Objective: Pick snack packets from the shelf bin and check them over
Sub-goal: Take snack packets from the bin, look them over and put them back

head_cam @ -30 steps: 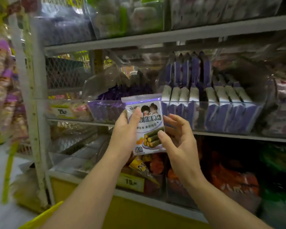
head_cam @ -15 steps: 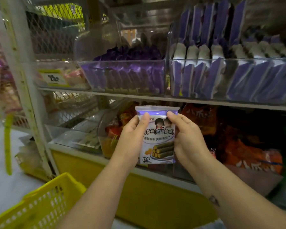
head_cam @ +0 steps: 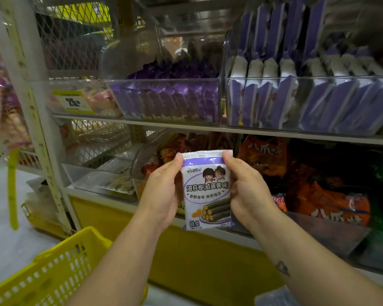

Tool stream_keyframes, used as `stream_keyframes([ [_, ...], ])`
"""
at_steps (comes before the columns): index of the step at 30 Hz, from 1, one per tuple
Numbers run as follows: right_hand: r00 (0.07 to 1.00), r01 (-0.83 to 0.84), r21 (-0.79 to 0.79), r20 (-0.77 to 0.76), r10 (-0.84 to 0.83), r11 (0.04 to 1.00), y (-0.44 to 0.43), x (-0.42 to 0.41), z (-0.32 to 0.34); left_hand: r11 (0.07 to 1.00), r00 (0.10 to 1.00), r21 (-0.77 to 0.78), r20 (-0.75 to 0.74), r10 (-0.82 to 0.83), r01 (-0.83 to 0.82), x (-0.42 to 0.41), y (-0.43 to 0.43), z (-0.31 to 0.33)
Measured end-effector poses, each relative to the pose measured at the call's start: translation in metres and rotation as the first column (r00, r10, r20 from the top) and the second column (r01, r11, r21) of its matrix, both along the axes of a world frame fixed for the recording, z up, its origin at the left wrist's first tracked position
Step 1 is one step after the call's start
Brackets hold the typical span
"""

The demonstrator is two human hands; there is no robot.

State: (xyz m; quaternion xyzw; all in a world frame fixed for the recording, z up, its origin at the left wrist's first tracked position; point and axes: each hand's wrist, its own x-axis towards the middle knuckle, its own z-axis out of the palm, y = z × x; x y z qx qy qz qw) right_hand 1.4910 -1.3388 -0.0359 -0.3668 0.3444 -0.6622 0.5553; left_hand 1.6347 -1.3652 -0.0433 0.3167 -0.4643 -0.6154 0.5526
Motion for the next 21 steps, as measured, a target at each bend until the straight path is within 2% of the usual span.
stream_keyframes([
  [5, 0.996, -0.064, -0.016, -0.055, 0.063, 0.998, -0.003, -0.005, -0.001, 1.000, 0.999, -0.022, -0.044, 0.014, -0.015, -0.001, 0.005, 0.000],
  [7, 0.971, -0.145, -0.012, -0.192, 0.140, 0.989, -0.003, -0.011, 0.000, 0.999, 0.996, -0.002, -0.080, 0.039, -0.039, 0.000, 0.005, 0.002],
  [9, 0.875, -0.282, 0.050, -0.396, 0.278, 0.958, 0.001, -0.019, 0.002, 0.998, 0.990, 0.032, -0.129, 0.056, -0.052, 0.003, 0.005, 0.005],
  [12, 0.735, -0.416, 0.191, -0.505, 0.452, 0.889, 0.005, -0.025, 0.000, 0.996, 0.984, 0.077, -0.170, 0.049, -0.036, 0.007, 0.005, 0.008],
  [14, 0.721, -0.422, 0.231, -0.500, 0.479, 0.876, 0.006, -0.027, 0.000, 0.996, 0.988, 0.092, -0.153, 0.011, 0.003, 0.010, 0.003, 0.008],
  [17, 0.773, -0.441, 0.229, -0.394, 0.497, 0.868, 0.008, -0.026, 0.004, 0.988, 0.992, 0.092, -0.028, -0.120, 0.122, 0.020, 0.002, 0.008],
  [19, 0.822, -0.432, 0.232, -0.298, 0.486, 0.872, 0.010, -0.027, 0.006, 0.965, 0.964, 0.095, 0.088, -0.251, 0.243, 0.029, 0.003, 0.007],
  [21, 0.855, -0.402, 0.251, -0.241, 0.459, 0.881, 0.010, -0.028, 0.007, 0.919, 0.913, 0.116, 0.120, -0.389, 0.376, 0.035, 0.004, 0.006],
])
